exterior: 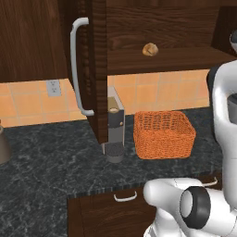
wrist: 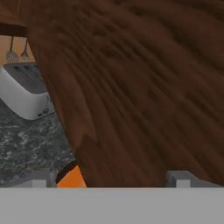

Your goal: Open the cabinet, pick up the bread from the cabinet and place it in the basket. Then move the basket to the dining counter.

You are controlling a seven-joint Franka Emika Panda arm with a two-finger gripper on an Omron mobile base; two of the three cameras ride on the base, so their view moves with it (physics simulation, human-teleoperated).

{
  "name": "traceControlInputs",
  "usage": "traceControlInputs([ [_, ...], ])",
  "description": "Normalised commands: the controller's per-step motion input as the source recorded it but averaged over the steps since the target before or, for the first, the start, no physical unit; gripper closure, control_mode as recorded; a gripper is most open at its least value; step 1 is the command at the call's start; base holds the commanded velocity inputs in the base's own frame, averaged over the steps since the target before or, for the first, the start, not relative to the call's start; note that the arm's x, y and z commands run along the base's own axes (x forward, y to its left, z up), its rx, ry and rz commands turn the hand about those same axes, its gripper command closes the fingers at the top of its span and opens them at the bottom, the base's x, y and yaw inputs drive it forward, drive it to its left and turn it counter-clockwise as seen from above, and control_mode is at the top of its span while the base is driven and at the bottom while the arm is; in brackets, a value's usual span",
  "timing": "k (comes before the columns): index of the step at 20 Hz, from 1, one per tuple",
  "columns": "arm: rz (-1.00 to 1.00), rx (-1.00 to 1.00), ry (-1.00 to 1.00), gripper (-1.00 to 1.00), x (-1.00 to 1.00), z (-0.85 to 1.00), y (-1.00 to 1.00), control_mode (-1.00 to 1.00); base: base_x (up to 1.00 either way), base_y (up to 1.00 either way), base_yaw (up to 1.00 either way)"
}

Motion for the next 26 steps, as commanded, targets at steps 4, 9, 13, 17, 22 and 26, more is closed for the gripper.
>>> traceControlInputs([
  [4,-0.22,0.13,-0.16,-1.00,-0.17,0.02,-0.79,-1.00,0.00,0.00,0.00],
  [9,-0.03,-0.01,-0.26,-1.00,0.08,-0.35,0.24,-1.00,0.00,0.00,0.00],
  [13,0.20,0.00,-0.33,-1.00,0.18,-0.52,1.00,-1.00,0.00,0.00,0.00],
  [17,0.48,0.11,-0.17,-1.00,0.67,-0.14,0.89,-1.00,0.00,0.00,0.00],
  [22,0.57,0.28,0.00,-1.00,0.79,0.21,0.58,-1.00,0.00,0.00,0.00],
  [26,0.43,0.12,-0.02,-1.00,0.94,0.47,0.73,-1.00,0.00,0.00,0.00],
])
